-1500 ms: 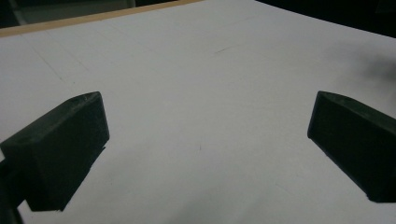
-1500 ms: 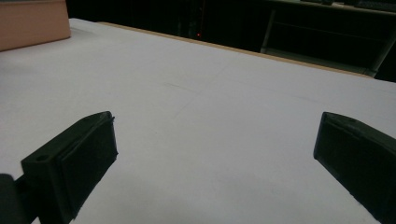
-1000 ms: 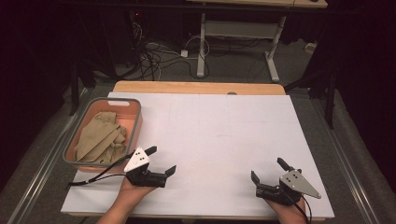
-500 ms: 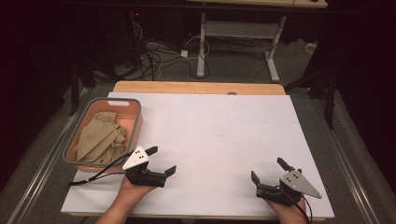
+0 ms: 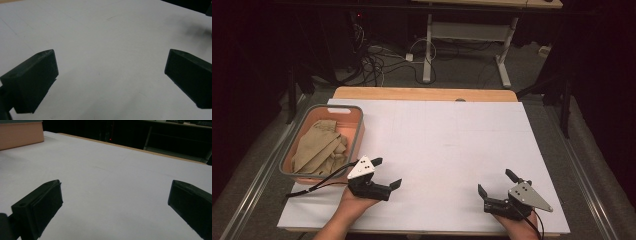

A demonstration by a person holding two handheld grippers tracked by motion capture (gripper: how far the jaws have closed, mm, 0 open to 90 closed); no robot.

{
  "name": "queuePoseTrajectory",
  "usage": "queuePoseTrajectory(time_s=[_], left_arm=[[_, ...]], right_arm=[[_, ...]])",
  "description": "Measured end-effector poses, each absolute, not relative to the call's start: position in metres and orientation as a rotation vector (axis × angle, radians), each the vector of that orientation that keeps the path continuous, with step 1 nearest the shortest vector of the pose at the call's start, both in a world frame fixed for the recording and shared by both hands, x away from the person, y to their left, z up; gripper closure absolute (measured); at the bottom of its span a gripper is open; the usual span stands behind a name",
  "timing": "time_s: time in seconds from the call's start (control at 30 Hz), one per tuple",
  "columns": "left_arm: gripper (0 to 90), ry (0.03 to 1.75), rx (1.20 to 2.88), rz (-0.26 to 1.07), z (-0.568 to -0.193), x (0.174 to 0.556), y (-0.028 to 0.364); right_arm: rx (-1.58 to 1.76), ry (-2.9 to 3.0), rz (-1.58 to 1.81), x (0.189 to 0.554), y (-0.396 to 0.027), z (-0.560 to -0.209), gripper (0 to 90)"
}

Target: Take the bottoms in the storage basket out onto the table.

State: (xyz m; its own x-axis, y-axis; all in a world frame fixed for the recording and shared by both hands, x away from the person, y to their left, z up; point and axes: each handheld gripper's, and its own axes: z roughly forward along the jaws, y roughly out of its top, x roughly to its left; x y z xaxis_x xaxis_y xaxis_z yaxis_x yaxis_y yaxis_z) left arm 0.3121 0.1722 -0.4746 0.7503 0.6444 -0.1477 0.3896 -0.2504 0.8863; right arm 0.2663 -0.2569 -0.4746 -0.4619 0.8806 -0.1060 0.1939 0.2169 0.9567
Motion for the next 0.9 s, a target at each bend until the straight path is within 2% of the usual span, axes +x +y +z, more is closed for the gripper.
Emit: queuePoseTrajectory(time_s=[0.27,0.47,0.67,0.9], left_arm=[[0.0,0.763,1.852,0.253,-0.458,0.307,0.175],[0.0,0.729,1.842,0.273,-0.444,0.300,0.179],[0.0,0.758,1.891,0.277,-0.445,0.301,0.180],[0.0,0.765,1.865,0.307,-0.437,0.299,0.187]], right_arm=[[1.000,1.811,1.278,0.265,-0.255,-0.474,0.3],[0.992,1.817,1.281,0.266,-0.252,-0.474,0.3],[0.983,1.815,1.282,0.266,-0.251,-0.473,0.3],[0.972,1.816,1.286,0.265,-0.252,-0.472,0.3]])
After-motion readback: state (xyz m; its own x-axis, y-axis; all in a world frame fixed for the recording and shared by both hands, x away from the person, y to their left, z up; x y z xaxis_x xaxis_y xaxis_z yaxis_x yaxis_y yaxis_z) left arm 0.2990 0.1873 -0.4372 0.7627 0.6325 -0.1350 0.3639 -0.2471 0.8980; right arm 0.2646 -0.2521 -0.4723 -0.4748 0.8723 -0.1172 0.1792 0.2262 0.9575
